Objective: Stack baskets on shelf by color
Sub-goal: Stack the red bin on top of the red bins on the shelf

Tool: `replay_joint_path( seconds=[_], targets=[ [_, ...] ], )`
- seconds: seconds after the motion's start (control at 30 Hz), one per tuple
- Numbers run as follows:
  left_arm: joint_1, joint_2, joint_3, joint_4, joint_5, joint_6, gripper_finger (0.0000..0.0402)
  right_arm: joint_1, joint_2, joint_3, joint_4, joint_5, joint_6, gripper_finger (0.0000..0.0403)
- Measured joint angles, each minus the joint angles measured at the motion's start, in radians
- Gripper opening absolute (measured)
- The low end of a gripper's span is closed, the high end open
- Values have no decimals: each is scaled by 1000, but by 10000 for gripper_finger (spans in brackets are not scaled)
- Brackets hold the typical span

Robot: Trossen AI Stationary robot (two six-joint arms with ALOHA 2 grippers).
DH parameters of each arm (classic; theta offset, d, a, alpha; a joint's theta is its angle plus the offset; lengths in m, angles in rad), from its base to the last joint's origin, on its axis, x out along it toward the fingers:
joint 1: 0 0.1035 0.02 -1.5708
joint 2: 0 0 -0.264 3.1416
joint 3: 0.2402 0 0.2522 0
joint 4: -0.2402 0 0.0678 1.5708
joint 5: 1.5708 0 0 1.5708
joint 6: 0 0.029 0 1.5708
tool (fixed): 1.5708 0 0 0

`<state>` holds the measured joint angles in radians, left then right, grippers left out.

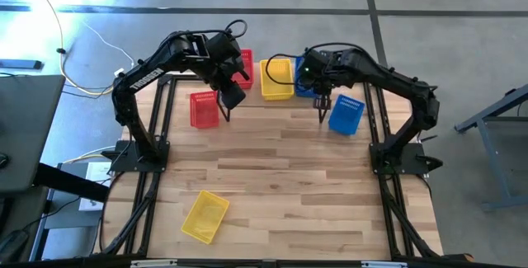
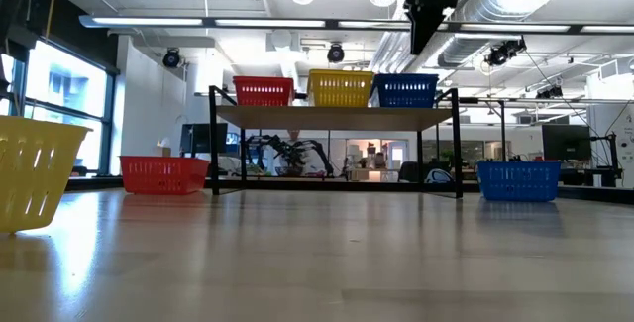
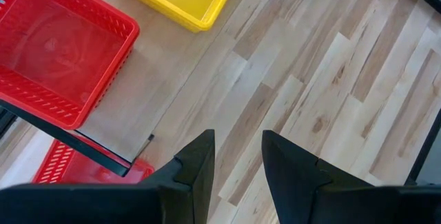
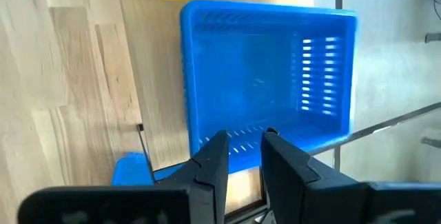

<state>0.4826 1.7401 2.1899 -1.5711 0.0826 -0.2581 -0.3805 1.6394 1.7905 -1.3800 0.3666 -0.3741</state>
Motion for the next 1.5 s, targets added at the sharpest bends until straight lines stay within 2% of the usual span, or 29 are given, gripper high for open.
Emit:
replay_joint_path(
  seconds=[0.4,0.7,0.83,0.93,1.27,1.33,1.5],
  targets=[
    [-68,-30,0,0,13,95,110,2,0,131,-78,-4,99,74],
    [-176,-117,-1,0,-80,183,110,2,1,127,-129,-7,114,74],
    [-228,-150,-25,2,-180,158,110,2,1,127,-130,-7,134,74],
    [-268,-196,-119,1,-254,132,110,2,1,127,-131,-7,132,74],
    [-403,-405,-537,132,-351,42,110,2,1,126,-129,-7,132,74],
    [-426,-444,-616,134,-402,24,110,2,1,126,-129,-7,137,74],
    [-479,-500,-763,142,-483,-43,110,2,1,126,-127,-7,149,74]
  ],
)
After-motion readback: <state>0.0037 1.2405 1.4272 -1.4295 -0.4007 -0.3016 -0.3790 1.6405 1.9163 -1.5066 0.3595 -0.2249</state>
